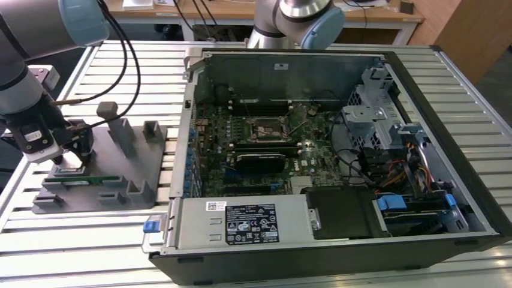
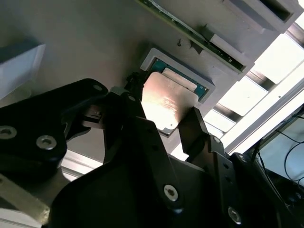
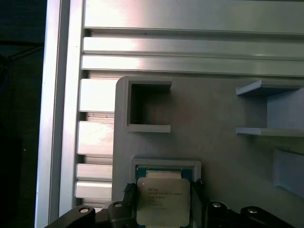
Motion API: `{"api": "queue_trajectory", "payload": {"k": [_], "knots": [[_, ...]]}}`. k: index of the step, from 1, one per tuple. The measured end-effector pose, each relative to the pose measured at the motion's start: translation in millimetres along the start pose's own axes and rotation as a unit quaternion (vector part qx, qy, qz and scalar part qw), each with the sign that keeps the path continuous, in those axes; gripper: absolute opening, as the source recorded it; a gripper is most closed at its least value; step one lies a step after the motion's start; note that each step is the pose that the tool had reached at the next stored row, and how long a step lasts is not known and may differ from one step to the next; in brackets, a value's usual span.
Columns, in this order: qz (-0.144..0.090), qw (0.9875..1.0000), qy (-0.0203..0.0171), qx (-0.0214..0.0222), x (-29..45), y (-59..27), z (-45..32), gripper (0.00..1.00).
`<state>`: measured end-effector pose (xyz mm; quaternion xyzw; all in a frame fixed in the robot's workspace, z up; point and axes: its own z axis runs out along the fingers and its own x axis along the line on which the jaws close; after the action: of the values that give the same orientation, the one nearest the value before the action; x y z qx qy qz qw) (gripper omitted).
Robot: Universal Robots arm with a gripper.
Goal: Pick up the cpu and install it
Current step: 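Pick up the cpu and move it towards the insertion slot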
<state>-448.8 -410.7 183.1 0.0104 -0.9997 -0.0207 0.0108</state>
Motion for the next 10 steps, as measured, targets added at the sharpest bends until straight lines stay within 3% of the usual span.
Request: {"api": "queue_trajectory", "payload": {"k": [10], "knots": [[0.000,1.0000,-0.0001,-0.0001,-0.7,0.1,-0.9,0.54]]}}
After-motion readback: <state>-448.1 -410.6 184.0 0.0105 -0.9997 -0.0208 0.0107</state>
